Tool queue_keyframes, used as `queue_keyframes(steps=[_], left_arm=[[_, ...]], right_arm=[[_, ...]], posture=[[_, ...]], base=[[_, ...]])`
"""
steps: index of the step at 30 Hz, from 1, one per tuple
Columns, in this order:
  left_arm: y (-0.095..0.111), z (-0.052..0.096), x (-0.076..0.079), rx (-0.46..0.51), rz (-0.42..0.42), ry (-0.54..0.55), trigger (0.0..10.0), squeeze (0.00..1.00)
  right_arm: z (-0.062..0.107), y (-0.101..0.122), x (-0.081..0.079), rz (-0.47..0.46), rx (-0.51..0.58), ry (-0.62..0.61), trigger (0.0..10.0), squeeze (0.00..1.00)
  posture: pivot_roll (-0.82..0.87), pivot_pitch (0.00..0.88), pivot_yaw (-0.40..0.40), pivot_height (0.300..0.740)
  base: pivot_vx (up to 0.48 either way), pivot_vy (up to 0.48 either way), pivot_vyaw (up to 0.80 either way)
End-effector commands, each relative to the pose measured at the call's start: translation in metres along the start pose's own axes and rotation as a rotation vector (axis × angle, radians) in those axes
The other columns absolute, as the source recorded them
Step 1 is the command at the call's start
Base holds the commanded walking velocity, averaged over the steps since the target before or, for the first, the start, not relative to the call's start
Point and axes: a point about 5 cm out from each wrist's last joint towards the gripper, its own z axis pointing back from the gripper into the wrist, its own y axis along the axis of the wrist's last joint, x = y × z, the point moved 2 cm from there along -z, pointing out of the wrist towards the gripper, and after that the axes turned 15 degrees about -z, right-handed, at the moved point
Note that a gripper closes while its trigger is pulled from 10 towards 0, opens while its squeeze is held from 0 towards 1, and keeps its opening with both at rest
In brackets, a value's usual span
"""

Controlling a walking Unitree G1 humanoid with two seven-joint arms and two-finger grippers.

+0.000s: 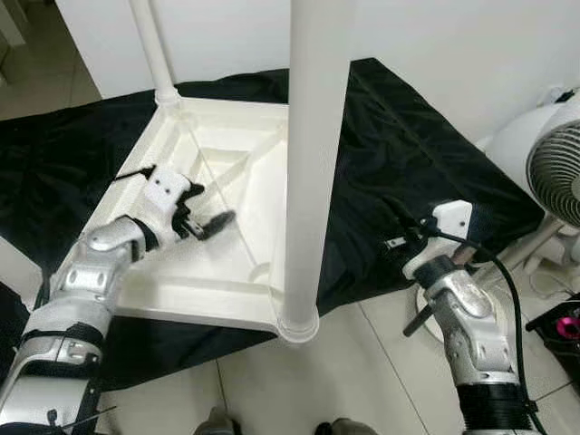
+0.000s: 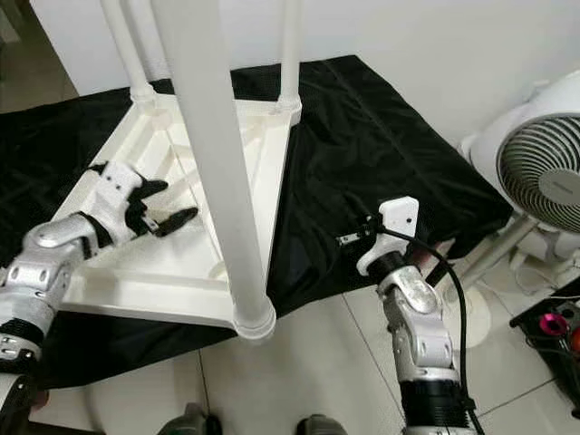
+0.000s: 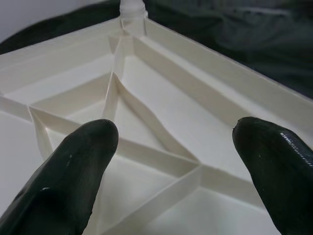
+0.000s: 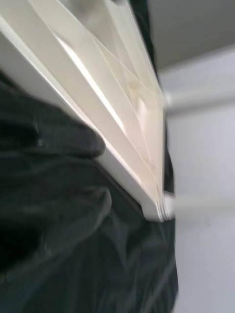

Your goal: Building children table

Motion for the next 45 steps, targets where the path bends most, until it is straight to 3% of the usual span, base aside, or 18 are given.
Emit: queue_keyframes(steps=[1, 7, 8, 9, 14, 18, 20, 28, 45], left_arm=[[0.006, 0.002, -0.004, 0.015, 0.028, 0.069, 10.0, 0.00], [0.010, 0.004, 0.002, -0.008, -0.027, 0.078, 10.0, 0.00], [0.011, 0.006, 0.006, -0.013, -0.066, 0.069, 10.0, 0.00], [0.009, 0.007, 0.009, -0.023, -0.090, 0.063, 10.0, 0.00], [0.007, 0.011, 0.013, -0.035, -0.089, 0.069, 10.0, 0.00], [0.009, 0.015, 0.012, -0.039, -0.090, 0.084, 10.0, 0.00], [0.009, 0.015, 0.012, -0.039, -0.090, 0.084, 10.0, 0.00], [0.014, 0.009, 0.015, -0.032, -0.116, 0.089, 10.0, 0.00], [0.022, -0.002, 0.023, 0.005, -0.105, 0.124, 10.0, 0.00]], right_arm=[[0.004, -0.003, -0.010, -0.003, -0.060, 0.110, 10.0, 1.00], [0.016, -0.001, -0.015, -0.028, -0.156, 0.259, 10.0, 1.00], [0.024, 0.001, -0.017, -0.031, -0.195, 0.325, 10.0, 0.98], [0.033, 0.003, -0.020, -0.025, -0.235, 0.399, 10.0, 0.00], [0.048, 0.007, -0.022, -0.038, -0.332, 0.527, 10.0, 0.00], [0.050, 0.006, -0.031, -0.029, -0.395, 0.639, 10.0, 0.00], [0.050, 0.006, -0.031, -0.029, -0.395, 0.639, 10.0, 0.00], [0.033, -0.007, -0.057, 0.008, -0.462, 0.848, 10.0, 0.00], [0.004, -0.032, -0.090, 0.008, -0.453, 1.008, 10.0, 0.00]], posture=[[-0.09, 0.095, 0.059, 0.740], [-0.08, 0.090, 0.044, 0.740], [-0.07, 0.087, 0.030, 0.740], [-0.07, 0.085, 0.027, 0.740], [-0.06, 0.082, 0.019, 0.740], [-0.05, 0.080, 0.019, 0.740], [-0.05, 0.080, 0.019, 0.740], [-0.04, 0.079, -0.006, 0.740], [0.00, 0.109, -0.087, 0.740]], base=[[0.000, 0.000, 0.00], [0.000, 0.000, 0.00], [0.000, 0.000, 0.00], [0.000, 0.000, 0.00], [0.000, 0.000, 0.00], [0.000, 0.000, 0.00], [0.000, 0.000, 0.00], [0.000, 0.000, 0.00], [0.000, 0.000, 0.00]])
